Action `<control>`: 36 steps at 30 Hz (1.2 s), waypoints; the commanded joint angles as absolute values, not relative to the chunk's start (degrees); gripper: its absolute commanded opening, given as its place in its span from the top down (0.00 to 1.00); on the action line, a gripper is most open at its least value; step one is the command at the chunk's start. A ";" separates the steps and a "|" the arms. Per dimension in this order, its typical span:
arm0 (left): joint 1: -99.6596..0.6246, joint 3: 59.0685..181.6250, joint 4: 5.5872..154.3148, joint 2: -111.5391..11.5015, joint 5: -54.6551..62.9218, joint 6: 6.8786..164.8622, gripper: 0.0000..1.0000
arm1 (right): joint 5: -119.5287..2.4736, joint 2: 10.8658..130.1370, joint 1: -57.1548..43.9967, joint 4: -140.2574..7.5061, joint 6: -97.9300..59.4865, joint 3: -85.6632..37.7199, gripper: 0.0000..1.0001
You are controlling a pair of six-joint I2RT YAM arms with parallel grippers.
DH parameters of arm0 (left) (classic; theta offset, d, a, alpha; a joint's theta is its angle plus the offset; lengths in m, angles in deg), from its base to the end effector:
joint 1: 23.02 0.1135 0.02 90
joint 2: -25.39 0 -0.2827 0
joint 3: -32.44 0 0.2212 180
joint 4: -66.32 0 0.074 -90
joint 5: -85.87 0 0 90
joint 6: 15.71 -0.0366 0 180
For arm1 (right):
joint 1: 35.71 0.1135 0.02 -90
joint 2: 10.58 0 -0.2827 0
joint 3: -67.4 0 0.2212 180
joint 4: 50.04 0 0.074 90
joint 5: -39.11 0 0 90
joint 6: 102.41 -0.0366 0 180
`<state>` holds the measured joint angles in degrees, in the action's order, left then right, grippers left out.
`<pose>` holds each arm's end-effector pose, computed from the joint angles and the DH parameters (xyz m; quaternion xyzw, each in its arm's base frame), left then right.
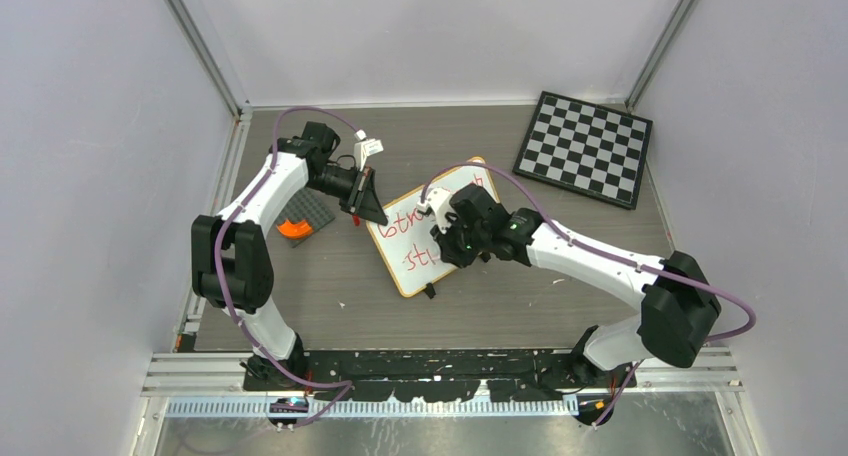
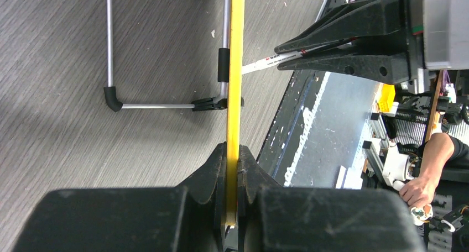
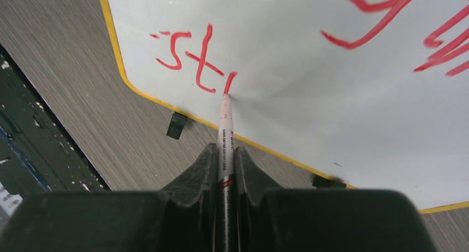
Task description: Write a sentence on the whiteboard
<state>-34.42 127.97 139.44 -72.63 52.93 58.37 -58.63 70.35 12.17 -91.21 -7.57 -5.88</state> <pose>0.2917 -0.0902 0.2929 0.2640 0.8329 -0.4692 0.1286 0.1756 0.2016 0.2802 -0.4360 0.8263 0.1875 0.3032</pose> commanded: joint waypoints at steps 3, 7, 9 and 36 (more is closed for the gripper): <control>-34.63 128.95 140.28 -73.06 49.48 59.26 1.00 | -57.52 71.40 12.17 -87.65 -7.01 -10.70 1.00; -34.63 128.96 140.49 -72.67 49.22 59.07 1.00 | -56.40 71.07 11.83 -88.23 -6.08 -10.70 1.00; -34.62 129.02 140.51 -72.62 49.11 58.99 1.00 | -56.26 70.63 11.17 -88.73 -5.80 -10.58 1.00; -34.62 129.31 140.42 -73.00 49.21 59.32 1.00 | -58.55 69.37 9.43 -89.73 -4.12 -10.92 1.00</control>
